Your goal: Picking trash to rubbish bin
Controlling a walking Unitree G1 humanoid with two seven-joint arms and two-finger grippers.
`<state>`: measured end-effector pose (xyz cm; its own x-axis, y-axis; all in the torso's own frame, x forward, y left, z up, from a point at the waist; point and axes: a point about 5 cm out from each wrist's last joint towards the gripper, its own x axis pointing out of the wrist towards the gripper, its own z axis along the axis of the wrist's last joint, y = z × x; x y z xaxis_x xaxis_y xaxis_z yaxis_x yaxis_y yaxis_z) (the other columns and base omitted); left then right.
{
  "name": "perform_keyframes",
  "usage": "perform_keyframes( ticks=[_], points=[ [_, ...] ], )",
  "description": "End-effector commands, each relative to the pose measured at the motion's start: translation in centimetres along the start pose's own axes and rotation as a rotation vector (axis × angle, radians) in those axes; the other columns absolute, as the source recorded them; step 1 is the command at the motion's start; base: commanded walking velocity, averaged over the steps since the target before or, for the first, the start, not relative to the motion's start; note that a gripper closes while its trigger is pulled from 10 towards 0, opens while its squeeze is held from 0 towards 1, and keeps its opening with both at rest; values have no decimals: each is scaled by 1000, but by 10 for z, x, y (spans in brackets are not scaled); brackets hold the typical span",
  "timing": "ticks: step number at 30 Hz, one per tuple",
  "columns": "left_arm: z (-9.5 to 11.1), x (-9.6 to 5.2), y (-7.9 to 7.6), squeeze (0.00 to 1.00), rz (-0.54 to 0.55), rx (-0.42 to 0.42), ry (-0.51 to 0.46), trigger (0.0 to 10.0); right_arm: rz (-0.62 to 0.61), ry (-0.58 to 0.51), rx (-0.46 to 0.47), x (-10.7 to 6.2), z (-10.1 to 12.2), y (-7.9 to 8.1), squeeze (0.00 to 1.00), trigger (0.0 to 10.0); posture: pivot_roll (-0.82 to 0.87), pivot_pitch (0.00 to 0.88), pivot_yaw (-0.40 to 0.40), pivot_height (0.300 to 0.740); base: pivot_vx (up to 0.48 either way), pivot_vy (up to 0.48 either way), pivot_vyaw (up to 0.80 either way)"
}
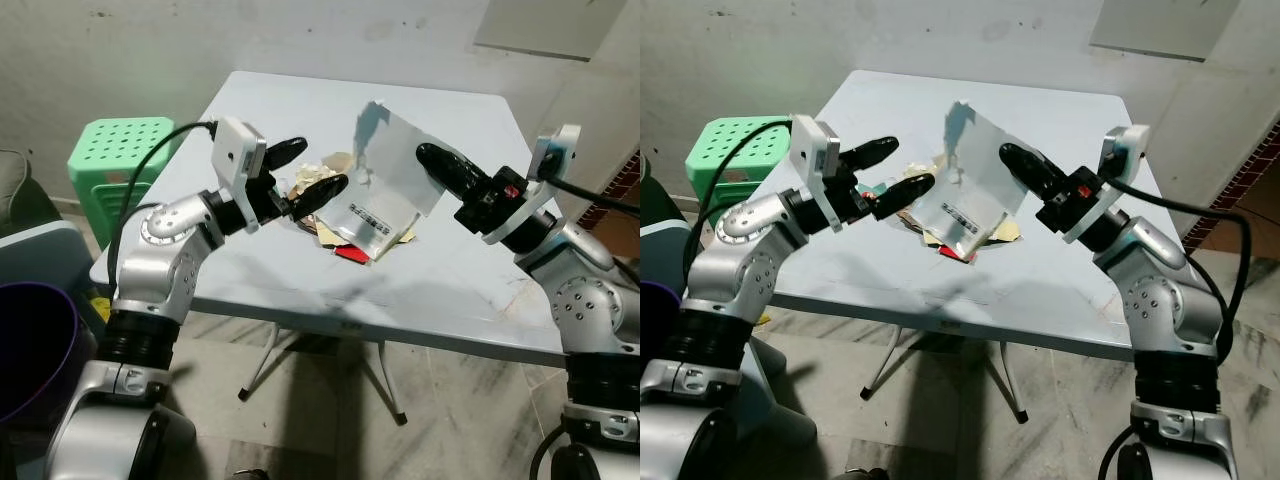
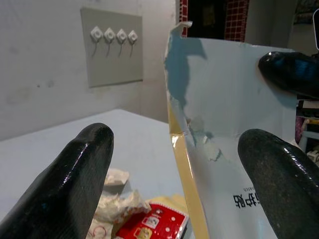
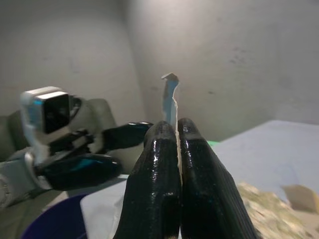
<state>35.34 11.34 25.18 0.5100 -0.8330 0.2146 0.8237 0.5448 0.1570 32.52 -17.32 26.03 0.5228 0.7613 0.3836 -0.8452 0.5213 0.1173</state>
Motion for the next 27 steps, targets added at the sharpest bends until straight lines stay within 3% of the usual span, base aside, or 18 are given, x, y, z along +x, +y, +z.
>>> perform_keyframes(
  ticks=[1, 14, 23, 24, 25, 26, 27],
  points=[
    [7, 1, 1, 0, -30, 16, -4, 10000, 68, -4, -13, 3, 11, 7, 0, 10000, -90, 45, -60, 740, 0, 0, 0],
    [16, 1, -4, 0, -160, -45, -12, 10000, 283, -8, 55, 7, 24, 31, 0, 10000, -89, 62, -58, 740, 0, 0, 0],
    [18, 3, -17, 0, -286, -116, -16, 10000, 331, -13, 61, 14, 25, 39, 0, 10000, -89, 69, -53, 740, 0, 0, 0],
    [19, 3, -19, 0, -315, -135, -19, 5804, 337, -13, 61, 15, 25, 40, 0, 10000, -89, 69, -52, 740, 0, 0, 0],
    [19, 3, -19, 0, -325, -140, -21, 5804, 339, -12, 62, 15, 25, 40, 0, 10000, -90, 70, -51, 740, 0, 0, 0],
    [20, 2, -20, 0, -339, -152, -24, 824, 341, -11, 63, 15, 25, 41, 0, 10000, -90, 71, -49, 740, 0, 0, 0],
    [20, 2, -20, 0, -339, -152, -24, 824, 341, -11, 63, 15, 25, 41, 0, 10000, -90, 71, -49, 740, 0, 0, 0]
  ],
)
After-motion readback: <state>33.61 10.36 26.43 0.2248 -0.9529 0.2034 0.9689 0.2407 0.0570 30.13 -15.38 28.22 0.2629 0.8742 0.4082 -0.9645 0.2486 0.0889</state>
